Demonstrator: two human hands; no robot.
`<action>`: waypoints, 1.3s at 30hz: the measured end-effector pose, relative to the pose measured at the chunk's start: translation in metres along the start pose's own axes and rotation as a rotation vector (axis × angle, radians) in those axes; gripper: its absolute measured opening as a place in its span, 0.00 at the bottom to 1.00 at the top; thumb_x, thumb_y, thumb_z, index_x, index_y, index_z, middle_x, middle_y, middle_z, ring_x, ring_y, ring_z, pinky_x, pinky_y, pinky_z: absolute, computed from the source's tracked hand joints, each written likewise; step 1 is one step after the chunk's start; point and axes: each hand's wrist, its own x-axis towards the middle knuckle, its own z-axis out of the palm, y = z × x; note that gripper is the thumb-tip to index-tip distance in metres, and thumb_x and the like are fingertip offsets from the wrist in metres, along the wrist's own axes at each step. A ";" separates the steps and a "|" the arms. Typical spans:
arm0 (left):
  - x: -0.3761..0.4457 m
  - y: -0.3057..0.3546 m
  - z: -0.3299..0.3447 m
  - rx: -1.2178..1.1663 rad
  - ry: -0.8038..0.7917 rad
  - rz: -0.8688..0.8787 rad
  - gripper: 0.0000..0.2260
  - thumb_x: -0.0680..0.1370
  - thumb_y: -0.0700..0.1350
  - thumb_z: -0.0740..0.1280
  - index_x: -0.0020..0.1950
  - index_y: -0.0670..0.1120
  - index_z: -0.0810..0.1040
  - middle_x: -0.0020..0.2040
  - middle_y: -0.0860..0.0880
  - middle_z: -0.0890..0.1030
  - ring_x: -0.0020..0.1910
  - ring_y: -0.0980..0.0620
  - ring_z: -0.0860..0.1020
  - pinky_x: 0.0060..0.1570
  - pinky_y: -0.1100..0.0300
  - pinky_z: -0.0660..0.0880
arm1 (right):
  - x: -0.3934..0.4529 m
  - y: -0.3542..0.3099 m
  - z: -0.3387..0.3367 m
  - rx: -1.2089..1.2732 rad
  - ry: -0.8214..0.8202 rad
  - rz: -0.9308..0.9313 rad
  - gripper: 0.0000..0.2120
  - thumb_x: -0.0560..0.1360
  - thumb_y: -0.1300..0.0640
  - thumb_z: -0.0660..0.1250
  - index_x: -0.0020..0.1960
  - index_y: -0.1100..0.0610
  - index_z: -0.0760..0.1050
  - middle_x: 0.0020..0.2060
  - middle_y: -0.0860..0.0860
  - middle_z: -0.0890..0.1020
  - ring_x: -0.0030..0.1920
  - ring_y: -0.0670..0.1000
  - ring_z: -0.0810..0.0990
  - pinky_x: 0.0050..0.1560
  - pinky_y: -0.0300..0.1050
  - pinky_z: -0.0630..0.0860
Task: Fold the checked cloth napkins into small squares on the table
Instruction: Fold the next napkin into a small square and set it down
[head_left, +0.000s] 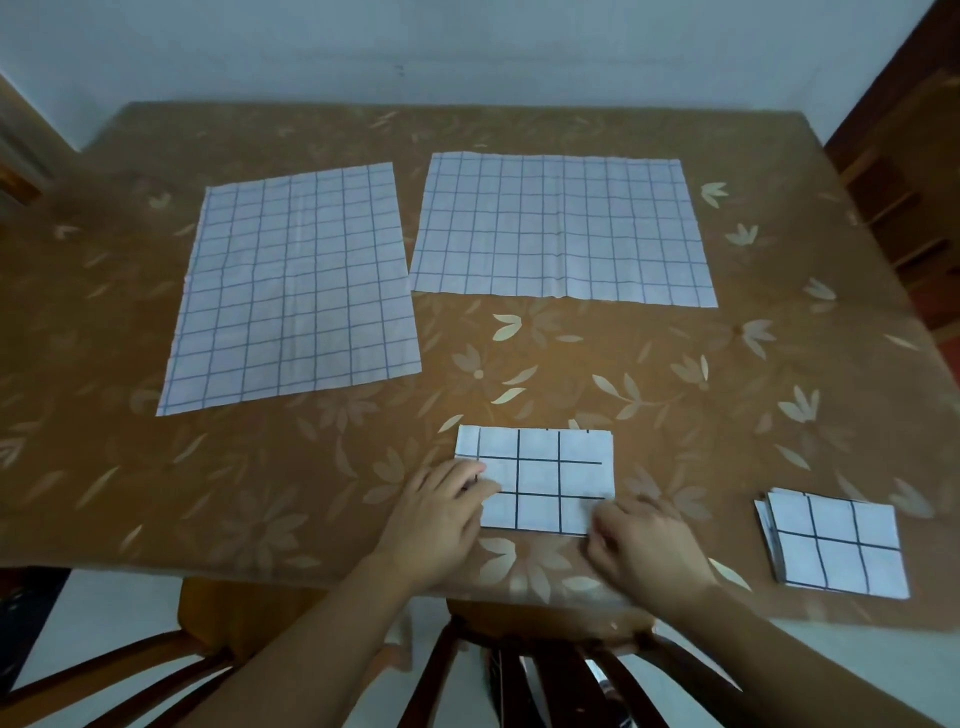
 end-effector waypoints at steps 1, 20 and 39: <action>-0.003 -0.007 -0.002 0.033 0.006 -0.011 0.13 0.76 0.42 0.66 0.59 0.53 0.77 0.62 0.52 0.76 0.63 0.50 0.73 0.59 0.51 0.71 | -0.003 0.005 -0.003 -0.015 -0.007 0.012 0.11 0.64 0.54 0.73 0.31 0.51 0.71 0.27 0.48 0.75 0.28 0.51 0.75 0.37 0.43 0.73; -0.003 -0.014 -0.026 -0.078 -0.083 -0.214 0.13 0.80 0.46 0.61 0.62 0.54 0.78 0.65 0.55 0.73 0.66 0.53 0.68 0.63 0.54 0.66 | 0.039 -0.102 0.006 -0.152 -0.215 -0.291 0.10 0.77 0.56 0.62 0.56 0.58 0.75 0.52 0.56 0.77 0.54 0.57 0.76 0.54 0.53 0.72; -0.022 0.020 -0.030 0.060 0.004 0.084 0.16 0.69 0.54 0.70 0.56 0.55 0.79 0.64 0.52 0.76 0.69 0.50 0.69 0.61 0.50 0.69 | 0.021 -0.037 -0.021 -0.041 -0.152 -0.554 0.02 0.73 0.58 0.68 0.44 0.56 0.76 0.40 0.52 0.79 0.33 0.55 0.79 0.28 0.47 0.73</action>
